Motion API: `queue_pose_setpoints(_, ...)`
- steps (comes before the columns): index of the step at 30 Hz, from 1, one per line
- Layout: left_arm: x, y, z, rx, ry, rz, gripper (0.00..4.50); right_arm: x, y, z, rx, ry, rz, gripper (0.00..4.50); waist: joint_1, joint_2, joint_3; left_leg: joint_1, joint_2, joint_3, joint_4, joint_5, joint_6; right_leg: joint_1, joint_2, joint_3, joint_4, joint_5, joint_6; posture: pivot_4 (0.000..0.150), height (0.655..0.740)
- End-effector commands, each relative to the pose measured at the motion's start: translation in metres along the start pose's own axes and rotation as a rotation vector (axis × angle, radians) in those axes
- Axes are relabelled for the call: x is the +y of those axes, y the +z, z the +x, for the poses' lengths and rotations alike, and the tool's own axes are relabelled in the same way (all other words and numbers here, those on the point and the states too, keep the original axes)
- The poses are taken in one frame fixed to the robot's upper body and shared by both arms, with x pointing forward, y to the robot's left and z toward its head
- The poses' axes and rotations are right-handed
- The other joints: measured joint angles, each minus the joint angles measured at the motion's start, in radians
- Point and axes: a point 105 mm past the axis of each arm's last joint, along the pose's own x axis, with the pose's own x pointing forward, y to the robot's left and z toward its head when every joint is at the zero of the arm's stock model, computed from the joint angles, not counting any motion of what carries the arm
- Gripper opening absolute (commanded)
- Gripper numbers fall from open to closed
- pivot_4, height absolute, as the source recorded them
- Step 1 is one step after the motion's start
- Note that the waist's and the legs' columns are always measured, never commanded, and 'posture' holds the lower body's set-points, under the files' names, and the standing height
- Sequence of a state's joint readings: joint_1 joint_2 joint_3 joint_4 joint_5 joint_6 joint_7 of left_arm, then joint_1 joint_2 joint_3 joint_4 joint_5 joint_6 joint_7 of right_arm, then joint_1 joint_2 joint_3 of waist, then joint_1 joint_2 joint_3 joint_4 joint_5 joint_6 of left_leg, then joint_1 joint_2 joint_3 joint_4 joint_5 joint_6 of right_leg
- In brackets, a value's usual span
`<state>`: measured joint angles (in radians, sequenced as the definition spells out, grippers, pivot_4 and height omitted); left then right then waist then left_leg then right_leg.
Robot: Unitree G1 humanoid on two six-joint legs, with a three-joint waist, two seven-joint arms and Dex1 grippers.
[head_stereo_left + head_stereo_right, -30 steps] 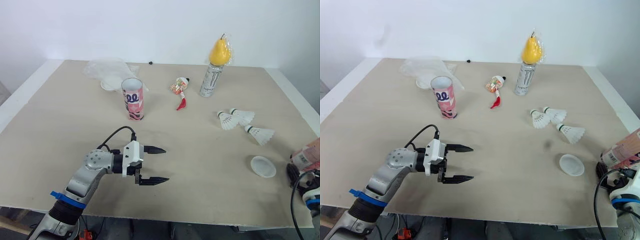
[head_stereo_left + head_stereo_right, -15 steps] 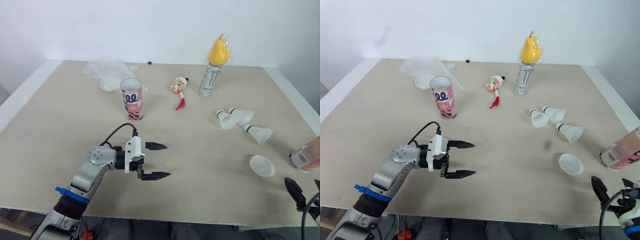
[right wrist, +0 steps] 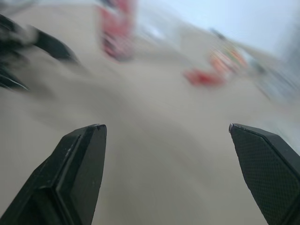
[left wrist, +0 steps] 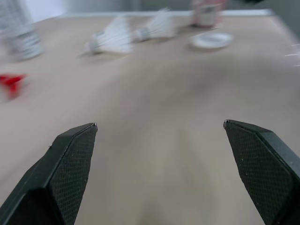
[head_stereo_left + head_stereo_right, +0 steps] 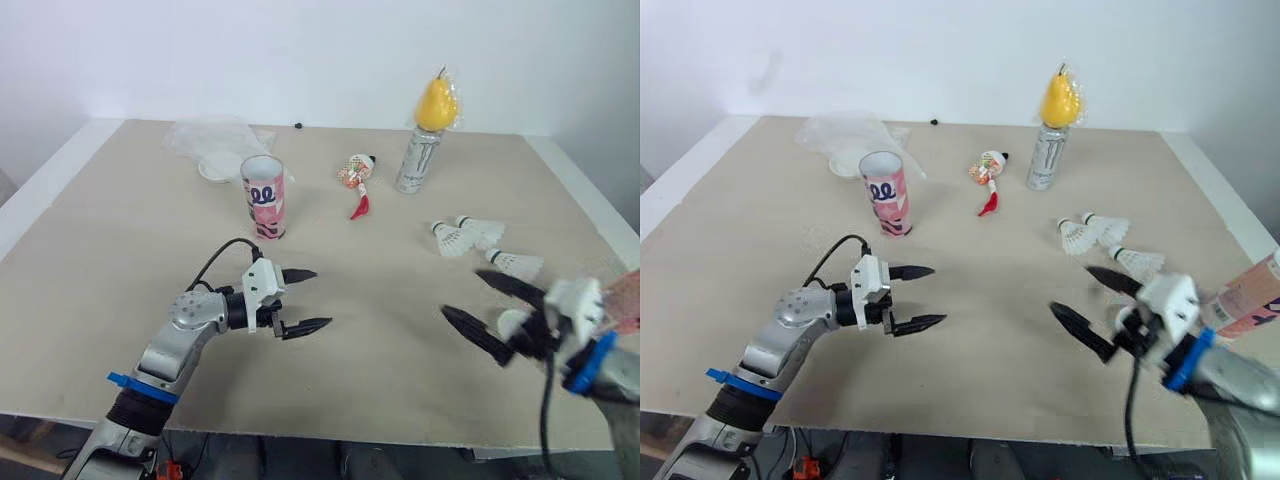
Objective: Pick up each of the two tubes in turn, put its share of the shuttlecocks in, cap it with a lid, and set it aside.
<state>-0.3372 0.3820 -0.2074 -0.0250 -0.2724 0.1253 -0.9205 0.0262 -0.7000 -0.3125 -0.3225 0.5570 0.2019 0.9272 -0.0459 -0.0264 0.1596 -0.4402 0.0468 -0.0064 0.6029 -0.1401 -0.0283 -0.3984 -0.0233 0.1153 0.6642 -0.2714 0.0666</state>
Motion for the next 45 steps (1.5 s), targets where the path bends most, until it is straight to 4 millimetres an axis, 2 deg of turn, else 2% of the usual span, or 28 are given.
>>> queue_pose_setpoints(1,0.015,0.006,-0.007,-0.005,0.145,0.002,4.5,-0.002,-0.005,0.022,0.001,0.138,-0.003,4.49,0.004,-0.001,0.001,-0.001,-0.001,-0.002,0.0,0.0,0.0,0.001,0.001,0.0,0.0,-0.002,0.002,0.15,0.74)
queue_pose_setpoints(6,0.036,0.001,-0.023,0.015,0.393,-0.058,4.5,-0.003,-0.009,0.053,-0.022,0.281,0.012,4.49,0.009,-0.001,0.001,-0.003,-0.002,-0.004,-0.002,-0.005,0.001,0.0,0.001,0.0,0.0,-0.001,0.003,0.15,0.74)
queue_pose_setpoints(11,0.06,-0.004,-0.037,0.023,0.621,-0.145,4.5,-0.01,-0.01,0.069,-0.039,0.336,0.007,4.49,0.011,-0.001,0.001,-0.004,-0.002,-0.006,-0.002,-0.005,0.001,0.001,0.002,-0.002,0.0,-0.001,0.003,0.15,0.74)
queue_pose_setpoints(15,0.077,-0.009,-0.043,0.066,0.759,-0.123,4.5,-0.016,-0.009,0.077,-0.055,0.339,0.002,4.49,0.011,-0.001,0.001,-0.003,-0.002,-0.007,0.0,-0.005,0.0,0.002,0.002,-0.002,0.0,-0.001,0.005,0.15,0.74)
queue_pose_setpoints(18,0.083,-0.011,-0.038,0.065,0.773,-0.128,4.5,-0.015,-0.011,0.079,-0.055,0.345,-0.005,4.49,0.012,-0.001,0.001,-0.002,-0.002,-0.007,0.001,-0.004,-0.001,0.004,0.002,-0.003,0.0,0.0,0.006,0.15,0.74)
queue_pose_setpoints(27,0.119,-0.018,-0.023,0.057,0.829,-0.177,4.5,-0.015,-0.01,0.073,-0.052,0.304,-0.042,4.49,0.012,-0.001,0.001,-0.001,-0.002,-0.009,0.001,-0.003,-0.002,0.005,0.004,-0.004,0.0,0.0,0.007,0.15,0.74)
queue_pose_setpoints(35,0.133,-0.017,-0.001,0.08,0.726,-0.148,4.5,-0.012,-0.009,0.069,-0.06,0.247,-0.045,4.49,0.013,-0.001,0.001,-0.002,-0.002,-0.011,0.001,-0.003,-0.003,0.006,0.004,-0.005,0.0,0.0,0.007,0.15,0.74)
queue_pose_setpoints(45,0.148,-0.02,0.011,0.11,0.672,-0.136,4.5,-0.006,-0.009,0.063,-0.053,0.207,-0.045,4.49,0.013,-0.001,0.001,-0.002,-0.002,-0.011,0.001,-0.002,-0.003,0.005,0.004,-0.005,0.0,0.0,0.008,0.15,0.74)
